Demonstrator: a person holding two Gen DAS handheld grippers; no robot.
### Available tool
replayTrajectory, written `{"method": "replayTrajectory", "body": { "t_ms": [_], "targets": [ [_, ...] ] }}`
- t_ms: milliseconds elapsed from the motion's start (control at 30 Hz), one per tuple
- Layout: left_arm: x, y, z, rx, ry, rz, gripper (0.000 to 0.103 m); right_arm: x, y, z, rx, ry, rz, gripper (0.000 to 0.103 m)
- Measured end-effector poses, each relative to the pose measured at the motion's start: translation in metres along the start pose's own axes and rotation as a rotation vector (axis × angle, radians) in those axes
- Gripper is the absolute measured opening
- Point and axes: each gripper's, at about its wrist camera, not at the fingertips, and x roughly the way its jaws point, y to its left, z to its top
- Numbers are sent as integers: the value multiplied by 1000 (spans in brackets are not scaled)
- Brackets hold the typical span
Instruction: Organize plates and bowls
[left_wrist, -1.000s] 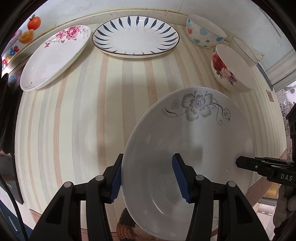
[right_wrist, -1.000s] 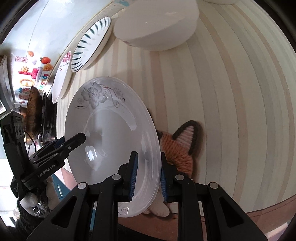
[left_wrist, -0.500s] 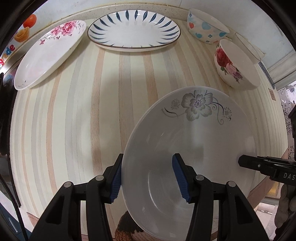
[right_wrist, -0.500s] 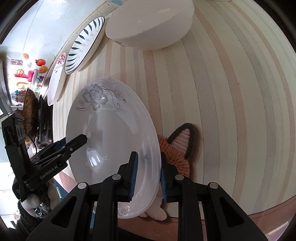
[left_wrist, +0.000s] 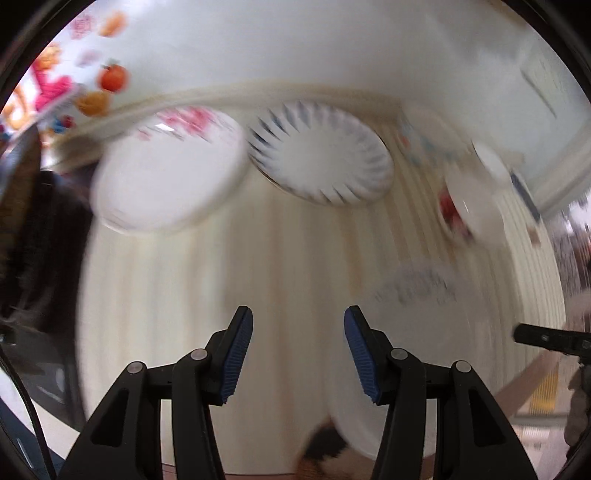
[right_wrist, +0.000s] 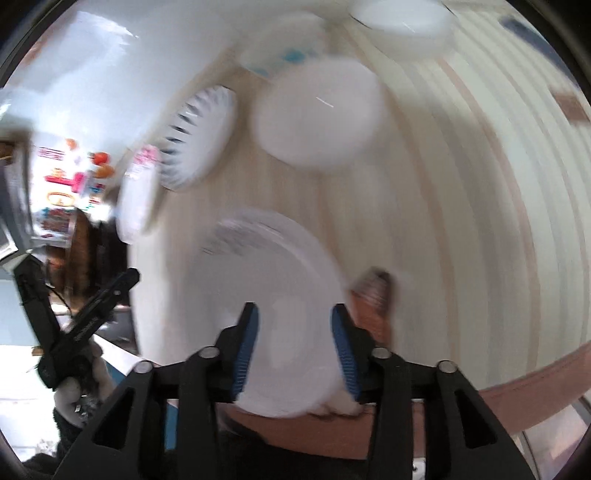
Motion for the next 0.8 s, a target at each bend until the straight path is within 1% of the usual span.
{"method": "replayTrajectory", "body": {
  "t_ms": [67,100,167,233,267,300,400,467,567,733,800],
  "targets": [
    [-5,24,11,-52,-24,14,49,5,45,23,-55,-14,62,51],
    [-5,39,17,-85,-29,17,49,10,59,32,-73,-14,87,51],
    [2,65,26,-133,-25,29,49,35,108,66,-140,-12,134,51],
    [13,90,33,-179,-6,49,49,58,145,93,-218,-31,114,51],
    [18,101,38,-205,1,57,49,77,173,113,-276,-44,106,51],
    [21,111,40,-227,3,61,49,91,191,127,-309,-42,110,51],
    [32,133,41,-277,7,80,49,132,236,167,-384,-28,112,50],
    [39,145,44,-304,11,87,49,160,261,192,-429,-14,96,50],
    [48,156,47,-341,18,88,49,198,283,218,-462,3,60,50],
    [61,170,53,-386,41,105,49,240,286,239,-468,32,34,50],
    [66,175,54,-397,51,98,49,249,283,243,-465,40,33,50]
  ]
}}
